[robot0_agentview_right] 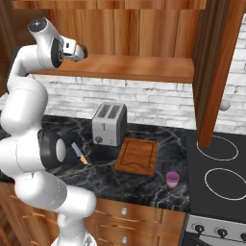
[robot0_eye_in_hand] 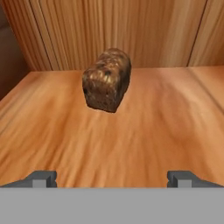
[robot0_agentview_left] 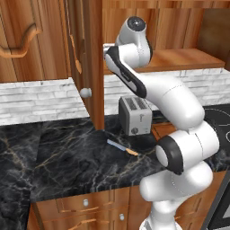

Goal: Pick the bread, place it on the cutting board, pick the jam, place it on the counter, and close the cabinet.

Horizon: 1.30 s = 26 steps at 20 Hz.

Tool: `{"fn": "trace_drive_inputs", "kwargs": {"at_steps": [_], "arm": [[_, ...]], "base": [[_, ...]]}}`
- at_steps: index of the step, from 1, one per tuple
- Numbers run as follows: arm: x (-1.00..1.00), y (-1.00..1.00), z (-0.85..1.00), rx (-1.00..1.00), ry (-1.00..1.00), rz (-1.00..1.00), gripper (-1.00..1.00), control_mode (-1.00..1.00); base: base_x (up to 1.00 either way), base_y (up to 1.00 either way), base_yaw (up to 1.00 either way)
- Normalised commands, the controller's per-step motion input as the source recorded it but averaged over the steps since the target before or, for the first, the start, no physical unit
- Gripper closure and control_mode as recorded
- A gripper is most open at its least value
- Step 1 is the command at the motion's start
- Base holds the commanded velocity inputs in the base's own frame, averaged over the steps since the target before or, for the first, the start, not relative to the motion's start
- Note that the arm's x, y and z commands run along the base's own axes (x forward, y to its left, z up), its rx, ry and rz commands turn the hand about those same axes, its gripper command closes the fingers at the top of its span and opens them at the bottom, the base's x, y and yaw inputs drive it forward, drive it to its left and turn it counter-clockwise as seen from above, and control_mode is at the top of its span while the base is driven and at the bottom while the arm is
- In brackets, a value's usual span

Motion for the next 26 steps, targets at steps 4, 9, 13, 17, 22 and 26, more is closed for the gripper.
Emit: {"fn": "trace_drive_inputs", "kwargs": {"at_steps": [4,9,13,17,22,26], "arm": [[0.12,0.09,0.00,0.00,0.00,0.00,-1.00,-1.00],[0.13,0.10,-0.05,0.00,0.00,0.00,-1.00,-1.00],[0.09,0.02,-0.05,0.00,0.00,0.00,-1.00,-1.00],[0.11,0.01,-0.09,0.00,0.00,0.00,-1.00,-1.00],[0.11,0.02,-0.06,0.00,0.00,0.00,-1.00,-1.00],[0.11,0.03,-0.04,0.00,-0.01,0.00,-1.00,-1.00]], "base": [[0.00,0.00,0.00],[0.00,0.00,0.00],[0.00,0.00,0.00],[0.00,0.00,0.00],[0.00,0.00,0.00],[0.00,0.00,0.00]]}}
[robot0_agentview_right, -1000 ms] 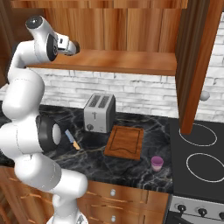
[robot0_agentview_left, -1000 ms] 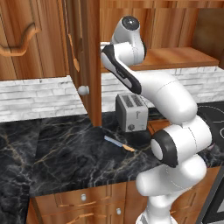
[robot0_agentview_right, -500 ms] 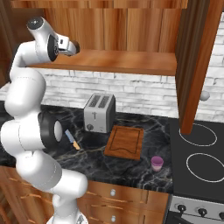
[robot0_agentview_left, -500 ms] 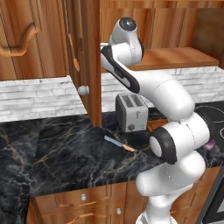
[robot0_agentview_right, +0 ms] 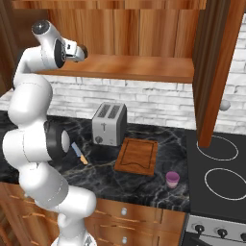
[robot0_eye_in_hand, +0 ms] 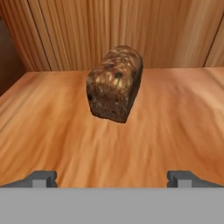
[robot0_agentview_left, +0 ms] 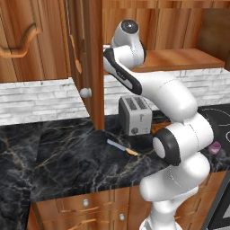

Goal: Pick the bread, place it on the cutting board, pick the jam, place it on the counter, and close the cabinet.

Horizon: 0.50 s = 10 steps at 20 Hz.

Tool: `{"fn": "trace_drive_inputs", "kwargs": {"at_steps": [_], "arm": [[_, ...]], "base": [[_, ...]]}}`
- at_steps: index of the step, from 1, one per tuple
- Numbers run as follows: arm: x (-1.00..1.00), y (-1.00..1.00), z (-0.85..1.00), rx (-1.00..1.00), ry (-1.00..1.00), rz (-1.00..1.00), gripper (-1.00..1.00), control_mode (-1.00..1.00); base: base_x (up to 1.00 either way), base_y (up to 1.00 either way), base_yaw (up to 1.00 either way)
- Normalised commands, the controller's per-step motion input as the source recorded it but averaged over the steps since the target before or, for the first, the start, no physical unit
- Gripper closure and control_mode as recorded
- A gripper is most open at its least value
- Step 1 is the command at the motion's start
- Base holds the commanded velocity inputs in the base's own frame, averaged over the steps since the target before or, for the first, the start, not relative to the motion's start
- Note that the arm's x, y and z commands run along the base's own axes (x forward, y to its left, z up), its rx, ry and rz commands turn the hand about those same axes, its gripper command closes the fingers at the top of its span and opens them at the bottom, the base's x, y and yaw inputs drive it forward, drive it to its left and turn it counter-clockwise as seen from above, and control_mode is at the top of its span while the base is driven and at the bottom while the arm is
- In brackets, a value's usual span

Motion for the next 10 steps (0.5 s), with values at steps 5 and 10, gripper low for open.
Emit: {"fn": "trace_drive_inputs", "kwargs": {"at_steps": [5,10], "arm": [[0.12,0.01,0.00,0.00,-0.02,0.00,-1.00,-1.00],[0.14,0.00,0.00,0.00,-0.04,0.00,-1.00,-1.00]], "base": [[0.00,0.00,0.00],[0.00,0.00,0.00]]}}
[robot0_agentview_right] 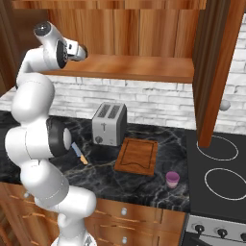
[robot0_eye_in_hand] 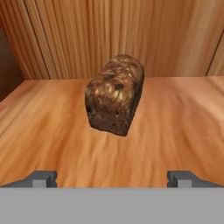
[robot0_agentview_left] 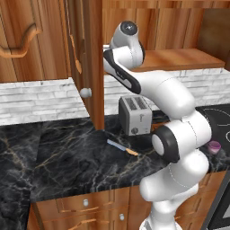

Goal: Pick the bread, place it on the cutting board, pick the jam, place it on the counter, and close the cabinet.

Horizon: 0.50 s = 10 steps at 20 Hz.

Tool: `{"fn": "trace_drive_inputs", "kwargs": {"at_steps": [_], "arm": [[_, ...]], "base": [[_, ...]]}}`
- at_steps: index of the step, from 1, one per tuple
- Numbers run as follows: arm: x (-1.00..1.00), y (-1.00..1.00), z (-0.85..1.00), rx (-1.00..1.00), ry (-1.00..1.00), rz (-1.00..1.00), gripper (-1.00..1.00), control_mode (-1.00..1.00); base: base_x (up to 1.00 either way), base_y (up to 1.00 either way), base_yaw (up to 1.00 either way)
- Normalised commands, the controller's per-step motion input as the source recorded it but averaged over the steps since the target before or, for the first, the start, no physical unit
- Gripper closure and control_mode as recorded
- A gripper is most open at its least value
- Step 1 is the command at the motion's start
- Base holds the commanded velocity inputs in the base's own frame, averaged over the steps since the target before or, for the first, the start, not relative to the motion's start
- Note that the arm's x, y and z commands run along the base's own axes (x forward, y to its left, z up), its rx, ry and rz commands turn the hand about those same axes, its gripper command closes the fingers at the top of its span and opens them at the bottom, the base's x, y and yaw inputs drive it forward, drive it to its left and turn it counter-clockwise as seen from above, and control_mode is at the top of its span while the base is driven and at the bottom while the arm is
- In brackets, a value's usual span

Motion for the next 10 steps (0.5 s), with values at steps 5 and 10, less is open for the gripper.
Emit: {"fn": "trace_drive_inputs", "kwargs": {"at_steps": [5,10], "arm": [[0.13,0.00,0.00,0.00,-0.04,0.00,-1.00,-1.00],[0.14,0.00,0.00,-0.01,-0.03,0.00,-1.00,-1.00]], "base": [[0.00,0.00,0.00],[0.00,0.00,0.00]]}}
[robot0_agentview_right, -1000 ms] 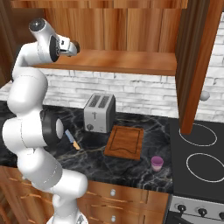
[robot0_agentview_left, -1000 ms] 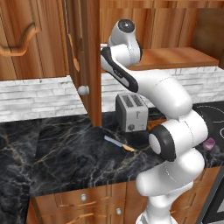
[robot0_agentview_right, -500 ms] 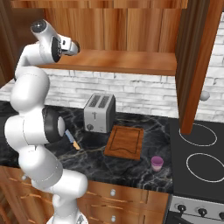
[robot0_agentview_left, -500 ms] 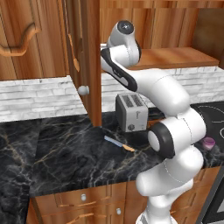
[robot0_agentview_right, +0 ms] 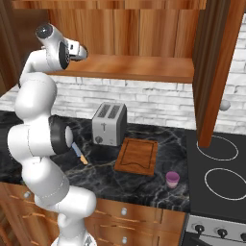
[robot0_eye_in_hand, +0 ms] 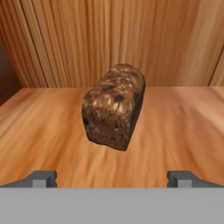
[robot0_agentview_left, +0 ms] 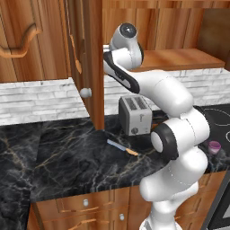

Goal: Pick the bread, place it on the cutting board, pick the jam, place it on the counter, and close the cabinet.

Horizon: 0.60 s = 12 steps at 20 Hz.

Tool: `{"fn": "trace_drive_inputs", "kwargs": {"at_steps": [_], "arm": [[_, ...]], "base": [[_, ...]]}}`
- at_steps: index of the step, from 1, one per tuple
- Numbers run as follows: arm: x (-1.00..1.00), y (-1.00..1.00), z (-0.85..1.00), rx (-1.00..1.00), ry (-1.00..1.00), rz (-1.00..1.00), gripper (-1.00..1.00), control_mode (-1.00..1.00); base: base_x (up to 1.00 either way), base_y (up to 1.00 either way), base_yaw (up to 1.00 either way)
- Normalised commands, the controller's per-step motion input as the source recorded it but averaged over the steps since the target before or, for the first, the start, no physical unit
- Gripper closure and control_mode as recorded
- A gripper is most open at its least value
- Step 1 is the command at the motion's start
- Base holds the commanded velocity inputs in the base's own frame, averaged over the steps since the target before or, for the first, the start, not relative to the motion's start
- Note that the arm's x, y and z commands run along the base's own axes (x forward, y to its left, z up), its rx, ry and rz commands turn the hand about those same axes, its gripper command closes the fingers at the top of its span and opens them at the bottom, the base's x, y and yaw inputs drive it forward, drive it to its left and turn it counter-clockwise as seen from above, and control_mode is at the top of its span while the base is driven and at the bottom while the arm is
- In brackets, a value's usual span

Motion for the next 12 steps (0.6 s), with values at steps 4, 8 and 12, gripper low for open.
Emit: {"fn": "trace_drive_inputs", "kwargs": {"at_steps": [4,8,12], "arm": [[0.11,0.00,0.00,0.00,-0.01,0.00,-1.00,-1.00],[0.13,0.00,0.00,0.00,0.00,0.00,-1.00,-1.00],[0.16,0.00,0.00,0.00,0.00,0.00,-1.00,-1.00]], "base": [[0.00,0.00,0.00],[0.00,0.00,0.00],[0.00,0.00,0.00]]}}
